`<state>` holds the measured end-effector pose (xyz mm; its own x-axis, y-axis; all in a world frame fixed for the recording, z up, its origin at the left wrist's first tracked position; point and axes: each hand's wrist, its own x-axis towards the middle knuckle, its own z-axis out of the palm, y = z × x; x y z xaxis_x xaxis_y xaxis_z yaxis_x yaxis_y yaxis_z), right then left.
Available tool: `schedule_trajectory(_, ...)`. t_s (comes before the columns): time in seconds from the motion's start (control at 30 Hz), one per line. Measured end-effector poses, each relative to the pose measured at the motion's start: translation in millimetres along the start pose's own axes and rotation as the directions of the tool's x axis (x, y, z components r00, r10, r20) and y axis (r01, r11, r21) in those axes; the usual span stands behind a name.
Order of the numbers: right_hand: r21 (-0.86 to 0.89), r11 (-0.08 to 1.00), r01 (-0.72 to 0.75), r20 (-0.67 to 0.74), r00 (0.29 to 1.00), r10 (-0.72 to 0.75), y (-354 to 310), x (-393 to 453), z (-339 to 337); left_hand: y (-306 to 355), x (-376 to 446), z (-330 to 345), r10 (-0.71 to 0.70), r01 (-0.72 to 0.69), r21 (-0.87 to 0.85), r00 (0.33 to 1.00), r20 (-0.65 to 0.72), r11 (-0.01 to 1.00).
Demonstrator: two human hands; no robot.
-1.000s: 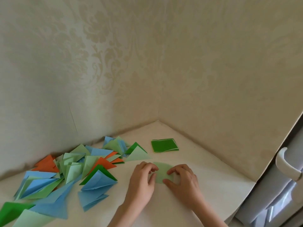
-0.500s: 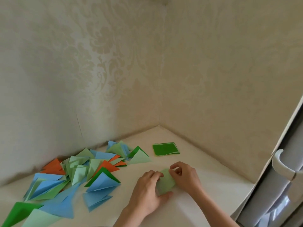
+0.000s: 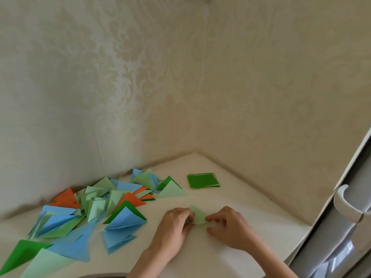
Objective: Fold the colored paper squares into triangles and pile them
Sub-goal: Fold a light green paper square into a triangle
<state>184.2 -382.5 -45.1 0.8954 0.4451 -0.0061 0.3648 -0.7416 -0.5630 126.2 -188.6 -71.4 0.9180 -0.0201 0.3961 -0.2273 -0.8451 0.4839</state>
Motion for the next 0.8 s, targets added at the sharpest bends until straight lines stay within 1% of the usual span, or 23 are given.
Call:
schedule_trajectory(0.07,-0.072,0.997,0.041,0.009,0.999,-0.041,0.9,0.6,3.2,-2.3,0.8,-1.6,-0.057,0.057,-0.059,0.998,0.004,0.997)
schedule_trajectory(0.17,-0.072,0.997,0.040,-0.101,0.994,-0.047,-1.5,6.4,11.5,-6.4,4.3,1.2,-0.139,0.138,-0.169,0.990,0.008,0.976)
schedule_trajectory(0.3,-0.121,0.993,0.011,-0.205,0.978,-0.036,-4.1,18.3,20.6,-8.3,10.7,4.3,-0.228,0.220,-0.234,0.974,-0.010,0.947)
schedule_trajectory(0.4,-0.102,0.995,-0.019,-0.249,0.968,-0.006,-4.3,23.6,24.1,-9.8,15.2,8.1,-0.257,0.248,-0.235,0.966,-0.005,0.940)
schedule_trajectory(0.67,-0.126,0.989,-0.071,-0.280,0.960,0.033,-5.2,31.0,35.8,-12.0,22.0,21.2,-0.266,0.247,-0.210,0.962,-0.068,0.946)
schedule_trajectory(0.8,-0.123,0.990,-0.070,-0.284,0.958,0.033,-3.4,31.3,36.6,-11.1,23.8,21.7,-0.300,0.270,-0.262,0.951,-0.080,0.926)
